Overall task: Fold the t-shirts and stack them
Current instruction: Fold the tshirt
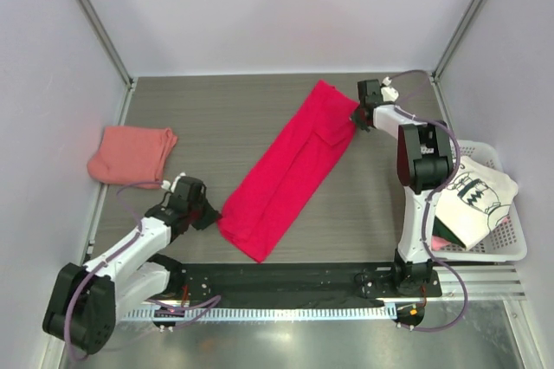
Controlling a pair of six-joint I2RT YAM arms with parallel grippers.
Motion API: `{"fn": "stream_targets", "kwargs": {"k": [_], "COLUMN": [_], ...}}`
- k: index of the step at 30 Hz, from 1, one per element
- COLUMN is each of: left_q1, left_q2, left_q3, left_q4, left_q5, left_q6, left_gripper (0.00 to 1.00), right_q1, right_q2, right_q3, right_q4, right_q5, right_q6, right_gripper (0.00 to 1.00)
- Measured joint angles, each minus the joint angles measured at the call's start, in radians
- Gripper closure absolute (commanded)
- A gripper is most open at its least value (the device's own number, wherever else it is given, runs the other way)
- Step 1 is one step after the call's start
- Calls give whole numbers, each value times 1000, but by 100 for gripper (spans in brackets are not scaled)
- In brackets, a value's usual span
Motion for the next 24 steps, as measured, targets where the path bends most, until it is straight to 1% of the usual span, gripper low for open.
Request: {"fn": "stream_targets", "kwargs": {"k": [5,8,12,15,21,23,24], "left_q1": [-192,-311,-476,-591,-924,-995,-1024], "left_q2": [-16,-34,-21,5,71,98,124], "left_q3": [-12,-27,-27,-16,21,39,53], "left_q4": [0,2,10,16,13,4,1], "left_q5": [-34,-79,-139,-201,-367,-414,-437], "left_q6": [-95,-166,-264,-333,-554,-616,-649], "left_gripper": [100,100,100,100,100,99,98], "right_q1": [-8,-9,-10,-10,-8,-7,-6], "right_q2": [97,152,206,242,332,358,371], "right_q3": [142,220,297,352,491,531,555], "right_q4": [1,5,11,10,-1,-8,-16], "right_q5": [-53,-107,-164,-197,-298,-336,-352], "right_q6": [-34,-52,-77,-101,-137,-139,-141], "right_gripper": [97,97,96,95,94,94,94]}}
